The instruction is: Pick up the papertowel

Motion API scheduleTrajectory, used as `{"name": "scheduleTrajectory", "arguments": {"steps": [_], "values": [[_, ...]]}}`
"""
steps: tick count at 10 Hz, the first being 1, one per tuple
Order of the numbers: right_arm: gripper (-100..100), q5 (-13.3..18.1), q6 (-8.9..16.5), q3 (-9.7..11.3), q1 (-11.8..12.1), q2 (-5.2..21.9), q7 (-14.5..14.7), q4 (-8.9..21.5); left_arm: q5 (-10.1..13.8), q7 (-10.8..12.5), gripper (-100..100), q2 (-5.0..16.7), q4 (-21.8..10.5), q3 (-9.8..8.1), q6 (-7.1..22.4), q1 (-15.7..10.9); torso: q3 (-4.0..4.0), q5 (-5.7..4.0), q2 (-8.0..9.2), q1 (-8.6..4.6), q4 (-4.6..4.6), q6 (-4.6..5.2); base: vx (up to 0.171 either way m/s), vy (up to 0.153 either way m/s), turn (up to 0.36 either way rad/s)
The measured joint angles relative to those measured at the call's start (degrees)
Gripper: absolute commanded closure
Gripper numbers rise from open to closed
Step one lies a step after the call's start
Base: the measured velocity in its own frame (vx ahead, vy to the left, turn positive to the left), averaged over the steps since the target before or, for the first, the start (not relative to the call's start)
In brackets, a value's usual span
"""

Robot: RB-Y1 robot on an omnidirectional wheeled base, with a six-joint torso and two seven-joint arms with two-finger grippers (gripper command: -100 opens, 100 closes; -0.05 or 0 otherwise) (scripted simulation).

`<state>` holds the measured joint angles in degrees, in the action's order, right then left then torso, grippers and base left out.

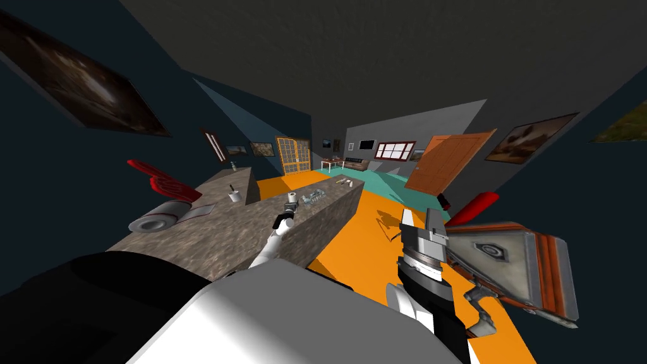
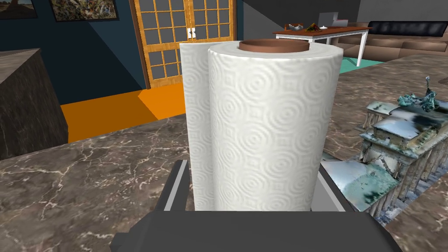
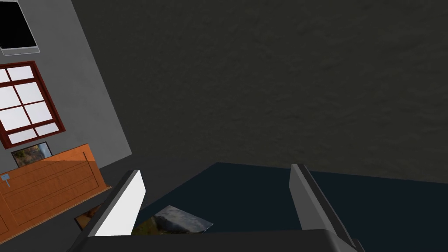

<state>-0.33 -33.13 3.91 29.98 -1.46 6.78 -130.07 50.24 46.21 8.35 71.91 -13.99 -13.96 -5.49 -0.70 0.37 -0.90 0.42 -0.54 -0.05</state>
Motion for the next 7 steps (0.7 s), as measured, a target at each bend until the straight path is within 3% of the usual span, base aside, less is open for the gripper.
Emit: {"name": "scheduleTrajectory", "arguments": {"steps": [1,2,3,7], "values": [[0,0.0,0.0,0.0,0.0,0.0,0.0,0.0,0.0,0.4,100,0.1,1.5,0.33,0.1,1.2,0.06,-0.02,0.09,0.05,0.05,0.08,0.021,-0.006,-0.043],[0,0.0,0.0,0.0,0.0,0.0,0.0,0.0,0.1,0.5,100,0.2,2.6,0.3,0.3,1.5,0.15,-0.02,0.23,0.12,0.09,0.09,0.114,-0.031,0.309],[0,0.0,0.0,0.0,0.0,0.0,0.0,0.0,-0.1,-0.1,100,-1.0,5.7,0.58,2.4,3.2,0.06,-0.01,0.07,0.05,0.04,-0.07,0.126,-0.059,0.216],[0,0.0,0.0,0.0,0.0,0.0,0.0,0.0,-0.3,1.3,100,-1.4,13.3,3.73,5.3,9.6,0.0,0.0,-0.03,0.02,0.03,0.07,0.087,-0.043,0.108]]}}
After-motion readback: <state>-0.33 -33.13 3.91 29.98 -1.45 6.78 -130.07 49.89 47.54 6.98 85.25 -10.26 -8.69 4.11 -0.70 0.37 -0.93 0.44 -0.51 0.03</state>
